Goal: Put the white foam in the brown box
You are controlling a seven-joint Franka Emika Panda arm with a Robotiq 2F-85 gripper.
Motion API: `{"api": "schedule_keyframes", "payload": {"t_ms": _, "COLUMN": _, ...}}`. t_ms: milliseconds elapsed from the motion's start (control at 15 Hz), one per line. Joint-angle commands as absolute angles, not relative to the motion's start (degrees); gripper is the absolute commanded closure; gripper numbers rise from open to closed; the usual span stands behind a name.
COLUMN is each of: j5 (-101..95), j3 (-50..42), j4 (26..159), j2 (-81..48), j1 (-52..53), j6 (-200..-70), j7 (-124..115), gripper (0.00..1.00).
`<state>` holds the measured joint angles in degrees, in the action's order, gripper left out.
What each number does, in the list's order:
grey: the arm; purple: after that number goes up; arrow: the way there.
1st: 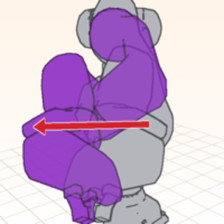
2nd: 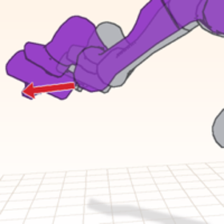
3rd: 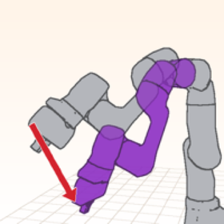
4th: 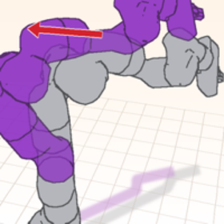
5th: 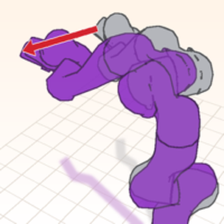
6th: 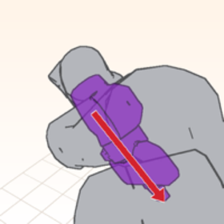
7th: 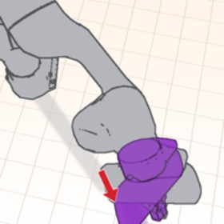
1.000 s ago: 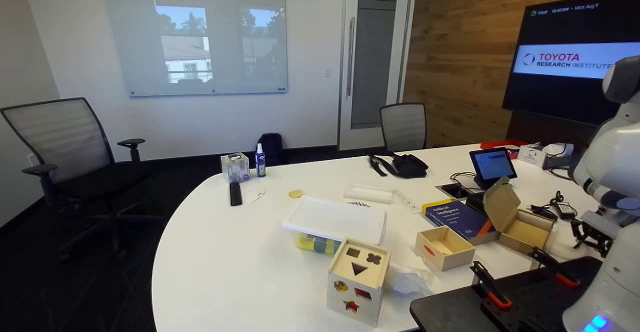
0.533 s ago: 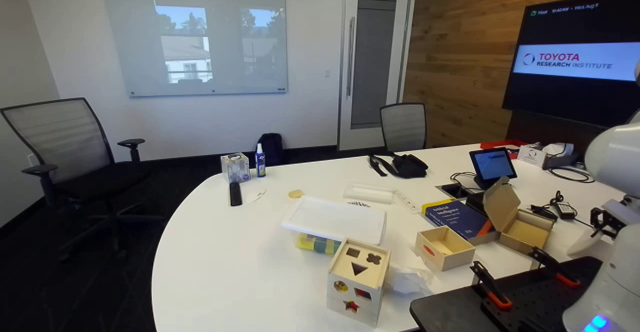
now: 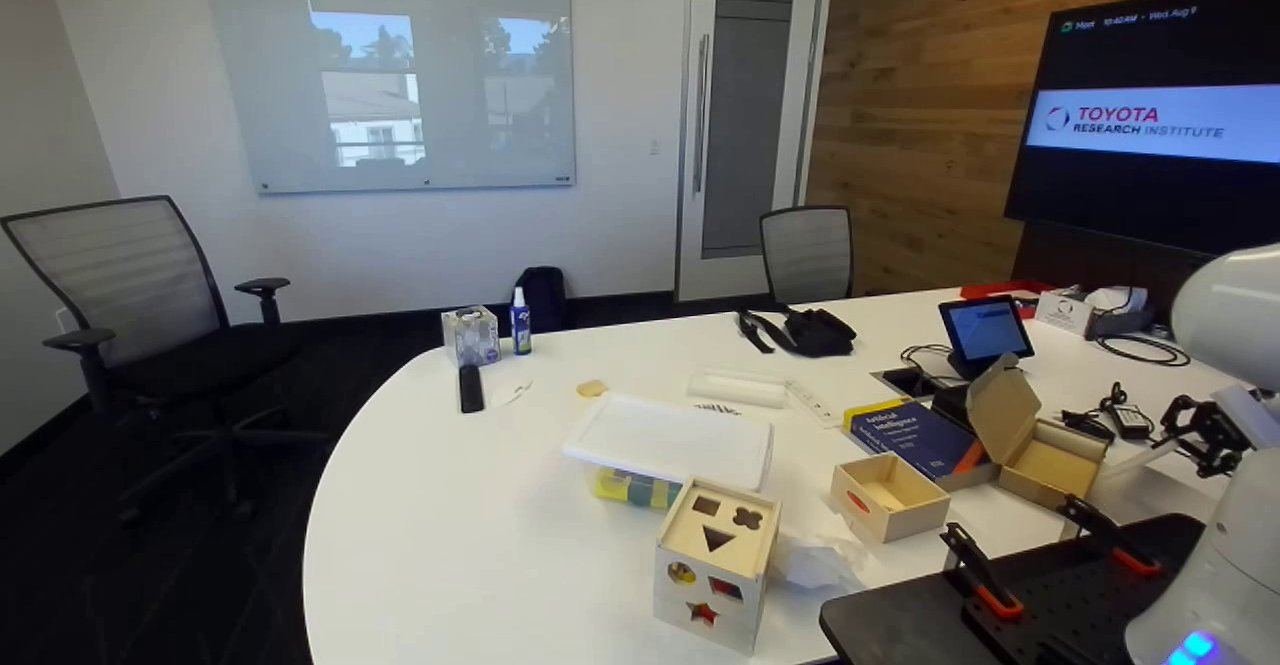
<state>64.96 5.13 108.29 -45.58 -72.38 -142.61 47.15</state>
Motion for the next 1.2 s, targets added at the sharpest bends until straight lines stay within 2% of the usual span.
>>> {"api": "schedule_keyframes", "payload": {"t_ms": 0, "j5": 70.4, "j3": 3.7, "j4": 114.3, "j2": -40.2, "j1": -71.5, "j6": -136.6, "j7": 53.2, "gripper": 1.0}}
{"api": "schedule_keyframes", "payload": {"t_ms": 400, "j5": 75.1, "j3": -1.6, "j4": 121.3, "j2": -35.7, "j1": -67.3, "j6": -127.7, "j7": 62.6, "gripper": 1.0}}
{"api": "schedule_keyframes", "payload": {"t_ms": 1133, "j5": 90.0, "j3": -9.1, "j4": 126.2, "j2": -36.9, "j1": -54.9, "j6": -124.7, "j7": 73.4, "gripper": 1.0}}
